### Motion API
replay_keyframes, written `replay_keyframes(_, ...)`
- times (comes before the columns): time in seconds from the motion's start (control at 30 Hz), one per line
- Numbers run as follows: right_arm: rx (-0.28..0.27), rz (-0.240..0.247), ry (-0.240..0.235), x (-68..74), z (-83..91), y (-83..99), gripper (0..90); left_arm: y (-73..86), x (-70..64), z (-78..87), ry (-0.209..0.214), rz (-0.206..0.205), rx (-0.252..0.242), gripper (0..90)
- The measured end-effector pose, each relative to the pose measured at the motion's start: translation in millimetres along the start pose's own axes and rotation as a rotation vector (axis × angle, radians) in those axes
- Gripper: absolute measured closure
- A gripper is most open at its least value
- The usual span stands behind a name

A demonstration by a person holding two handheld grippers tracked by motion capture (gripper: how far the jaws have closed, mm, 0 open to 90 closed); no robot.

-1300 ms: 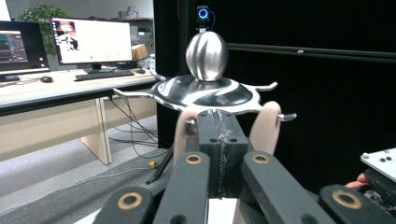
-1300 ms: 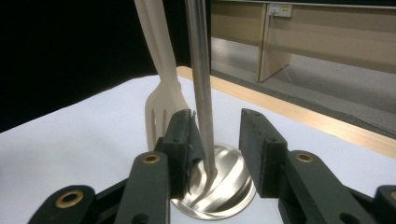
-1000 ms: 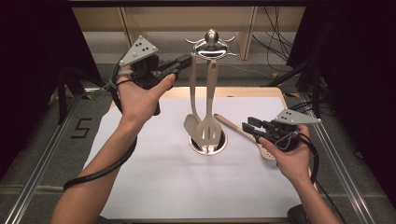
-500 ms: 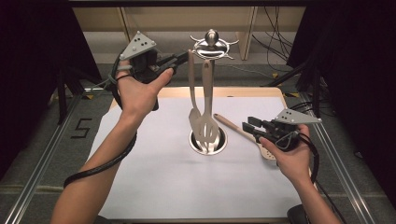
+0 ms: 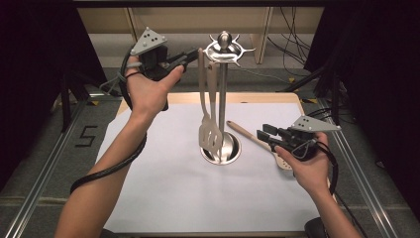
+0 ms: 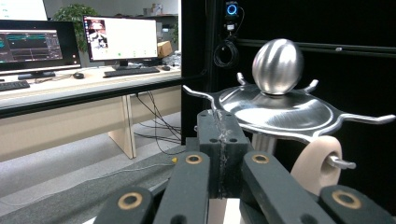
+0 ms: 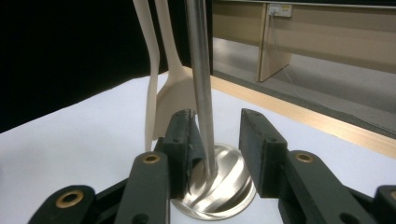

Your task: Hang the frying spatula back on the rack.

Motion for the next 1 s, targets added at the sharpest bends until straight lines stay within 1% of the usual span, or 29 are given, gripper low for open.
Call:
replay_keyframes(0.13,0.005,0.001,-0.006,0.1,0.6,-0.5,65.1,-1.0,2.6,-3.5,-0.002,0.0,-0.001,89.6)
replay_keyframes(0.17,0.002,0.0,-0.008,0.0,0.6,-0.7,65.1,-0.1,2.6,-3.9,-0.006,0.008,0.006,89.6)
replay_keyframes(0.2,-0.006,0.01,0.0,-1.6,0.4,-0.8,65.1,-0.2,3.0,-5.0,-0.008,0.003,0.003,89.6)
replay_keyframes(0.23,-0.006,-0.006,0.014,-1.7,0.2,-0.3,65.1,-1.2,3.8,-5.7,-0.013,-0.009,-0.006,89.6)
replay_keyframes(0.27,0.004,-0.004,0.003,-1.4,0.9,0.4,65.1,-0.2,3.3,-6.2,-0.016,-0.003,-0.001,89.6)
replay_keyframes(0.3,0.01,-0.008,0.0,-0.9,1.1,0.9,65.1,-0.4,3.4,-6.8,-0.018,-0.007,-0.003,89.6)
replay_keyframes(0.4,0.004,0.004,-0.007,-0.6,0.6,0.0,65.1,-0.7,4.5,-8.9,-0.021,-0.003,-0.003,89.6)
replay_keyframes(0.43,0.003,0.002,-0.008,-0.2,0.4,-0.2,65.1,-1.8,5.7,-9.6,-0.022,-0.017,-0.007,89.6)
replay_keyframes(0.5,0.003,0.0,-0.008,0.1,0.6,-0.4,65.1,-1.7,5.4,-11.6,-0.02,-0.004,0.002,89.6)
replay_keyframes(0.57,0.003,0.005,-0.005,-0.7,0.3,0.1,65.1,-2.6,6.4,-13.2,-0.02,-0.004,0.012,89.6)
replay_keyframes(0.6,0.003,0.003,-0.006,-0.4,0.0,0.3,65.1,-3.6,8.4,-13.6,-0.022,-0.023,0.017,89.6)
replay_keyframes(0.63,0.006,0.01,0.004,-1.6,0.2,0.8,65.1,-3.0,8.0,-14.2,-0.021,-0.009,0.026,89.6)
replay_keyframes(0.67,-0.005,0.035,0.006,-3.5,-0.6,0.2,65.1,-4.2,9.3,-14.9,-0.021,-0.019,0.024,89.5)
replay_keyframes(0.7,-0.012,0.031,0.003,-3.0,-1.3,-0.1,65.1,-4.5,9.7,-16.0,-0.021,-0.015,0.022,89.6)
replay_keyframes(0.73,-0.006,0.033,0.007,-3.6,-1.0,0.3,65.1,-4.9,10.4,-16.9,-0.023,-0.017,0.021,89.6)
replay_keyframes(0.77,0.0,-0.004,-0.001,-0.4,-0.7,0.7,65.0,-4.9,10.7,-17.6,-0.023,-0.019,0.026,89.6)
replay_keyframes(0.8,0.008,-0.015,-0.007,0.7,-0.3,1.2,65.1,-5.1,10.7,-18.5,-0.024,-0.019,0.026,89.6)
replay_keyframes(0.83,0.002,-0.014,-0.007,0.5,-0.5,0.7,65.1,-5.1,11.1,-19.1,-0.029,-0.021,0.03,89.6)
replay_keyframes(0.87,0.016,-0.014,-0.001,0.0,0.8,1.6,65.0,-4.1,10.4,-19.5,-0.028,-0.01,0.039,89.6)
replay_keyframes(0.9,0.011,-0.015,-0.004,0.2,0.8,1.3,65.0,-5.6,11.2,-20.7,-0.031,-0.015,0.029,89.6)
replay_keyframes(0.97,0.007,-0.016,-0.005,-0.2,0.9,1.2,65.0,-5.7,11.7,-21.8,-0.028,-0.015,0.034,89.6)
replay_keyframes(1.0,0.009,-0.018,0.007,-1.1,1.1,1.4,65.0,-6.2,12.1,-22.6,-0.029,-0.009,0.03,89.6)
Point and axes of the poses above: each handheld gripper's, and its own axes: z roughly backward along the jaws, y roughly out of its underside, x roughly to its left, the point moved 9 cm from there along -z, roughly forward along the jaws, and after that the axes turned 14 degrees about z, right-handed, at the moved point
